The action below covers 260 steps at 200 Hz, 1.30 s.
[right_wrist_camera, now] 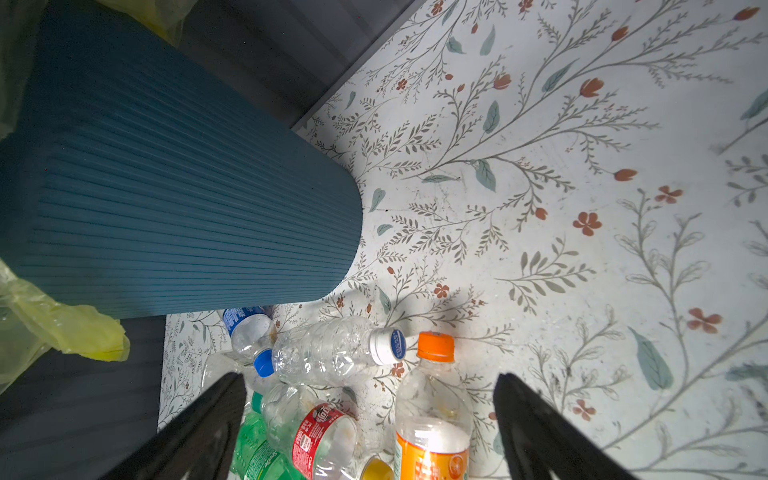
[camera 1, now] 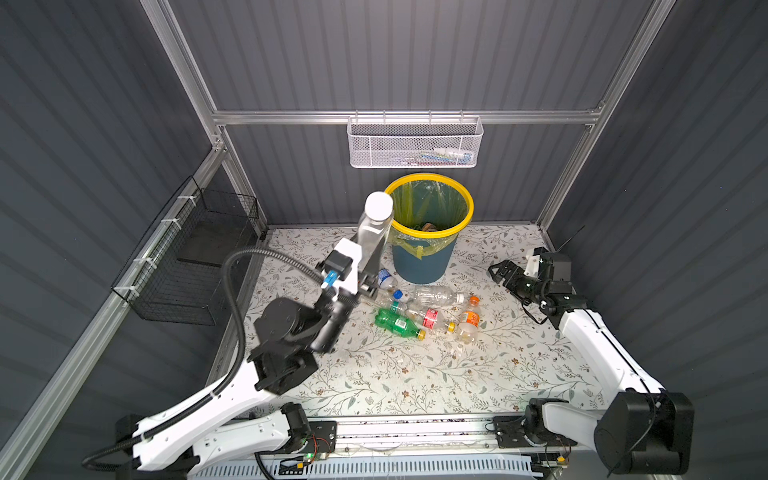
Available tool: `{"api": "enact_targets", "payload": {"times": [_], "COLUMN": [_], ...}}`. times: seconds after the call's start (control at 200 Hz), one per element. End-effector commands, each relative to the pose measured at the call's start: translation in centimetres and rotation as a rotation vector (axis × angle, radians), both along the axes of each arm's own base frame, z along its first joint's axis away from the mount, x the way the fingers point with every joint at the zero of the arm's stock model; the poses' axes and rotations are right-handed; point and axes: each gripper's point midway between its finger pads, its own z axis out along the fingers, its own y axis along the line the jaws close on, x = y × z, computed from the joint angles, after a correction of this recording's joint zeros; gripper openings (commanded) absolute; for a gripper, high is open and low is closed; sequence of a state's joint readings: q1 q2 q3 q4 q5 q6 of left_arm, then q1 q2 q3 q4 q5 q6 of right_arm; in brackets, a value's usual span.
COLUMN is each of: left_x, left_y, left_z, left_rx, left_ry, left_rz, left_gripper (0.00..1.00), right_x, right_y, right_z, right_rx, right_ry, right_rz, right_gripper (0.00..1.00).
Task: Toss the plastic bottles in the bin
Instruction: 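Raise the clear bottle over the bin with the left gripper and drop it, then grasp the orange-capped bottle with the right gripper while the left gripper withdraws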
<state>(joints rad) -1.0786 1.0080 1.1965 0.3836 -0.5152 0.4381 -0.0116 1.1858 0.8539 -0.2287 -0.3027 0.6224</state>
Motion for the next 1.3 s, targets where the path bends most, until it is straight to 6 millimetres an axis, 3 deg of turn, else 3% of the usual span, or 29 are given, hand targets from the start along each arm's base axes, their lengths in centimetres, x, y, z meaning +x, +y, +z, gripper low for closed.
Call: {"api": "enact_targets", "payload": {"times": [0.0, 0.065, 0.12, 0.185, 0.235, 0.31, 0.36, 0.45, 0.57, 0.746, 1.016, 1.091, 1.101, 1.136, 1.296], "left_x": [3.3, 8.1, 13.6, 18.5, 20.4, 21.9, 22.2, 21.6, 20.5, 19.3, 19.7, 19.3, 19.2, 18.9, 17.1], "left_y": [-2.0, -3.1, -4.4, -6.5, -8.3, -9.1, -8.8, -7.8, -5.1, -1.4, 4.0, 5.2, 5.3, 5.8, 9.1], "left_z": [3.8, 3.7, 1.8, -1.0, -2.6, -3.8, -4.0, -3.5, -3.1, -4.6, -13.6, -15.9, -17.3, -18.8, -24.1], "left_rx": [-0.012, -0.055, -0.073, -0.073, -0.035, -0.004, 0.0, -0.009, -0.021, -0.008, -0.062, -0.096, -0.088, -0.091, -0.148], "left_ry": [0.0, 0.127, 0.274, 0.465, 0.561, 0.633, 0.642, 0.608, 0.57, 0.563, 0.738, 0.785, 0.812, 0.844, 0.959], "left_rz": [0.005, -0.08, -0.114, -0.195, -0.253, -0.235, -0.215, -0.195, -0.123, -0.031, 0.09, 0.102, 0.106, 0.112, 0.173], "left_gripper": [0.39, 0.4, 0.41, 0.43, 0.5, 0.72, 0.85, 0.99, 1.0, 1.0, 1.0, 1.0, 1.0, 1.0, 1.0], "right_x": [-0.2, -0.3, -0.4, -0.6, -0.7, -1.0, -1.2, -1.3, -1.5, -2.2, -3.6, -3.8, -3.9, -4.0, -4.5], "right_y": [0.2, 0.5, 0.8, 1.2, 1.3, 1.4, 1.4, 1.4, 1.6, 2.2, 3.7, 4.4, 4.4, 4.6, 4.6], "right_z": [0.3, -0.2, -0.6, -0.8, -0.9, -0.9, -0.9, -1.3, -2.6, -4.3, -8.0, -8.8, -9.0, -9.4, -11.1], "right_rx": [0.004, 0.016, 0.027, 0.038, 0.037, 0.035, 0.032, 0.027, 0.024, -0.041, -0.094, -0.109, -0.112, -0.123, -0.173], "right_ry": [-0.023, -0.019, -0.015, -0.014, -0.014, -0.012, -0.015, -0.007, 0.04, 0.112, 0.227, 0.254, 0.259, 0.273, 0.332], "right_rz": [-0.006, -0.002, 0.001, 0.012, 0.017, 0.022, 0.023, 0.027, 0.035, 0.06, 0.108, 0.125, 0.126, 0.129, 0.13], "right_gripper": [0.95, 0.95, 0.94, 0.95, 0.95, 0.95, 0.95, 0.95, 0.95, 0.95, 0.93, 0.91, 0.91, 0.91, 0.89]}}
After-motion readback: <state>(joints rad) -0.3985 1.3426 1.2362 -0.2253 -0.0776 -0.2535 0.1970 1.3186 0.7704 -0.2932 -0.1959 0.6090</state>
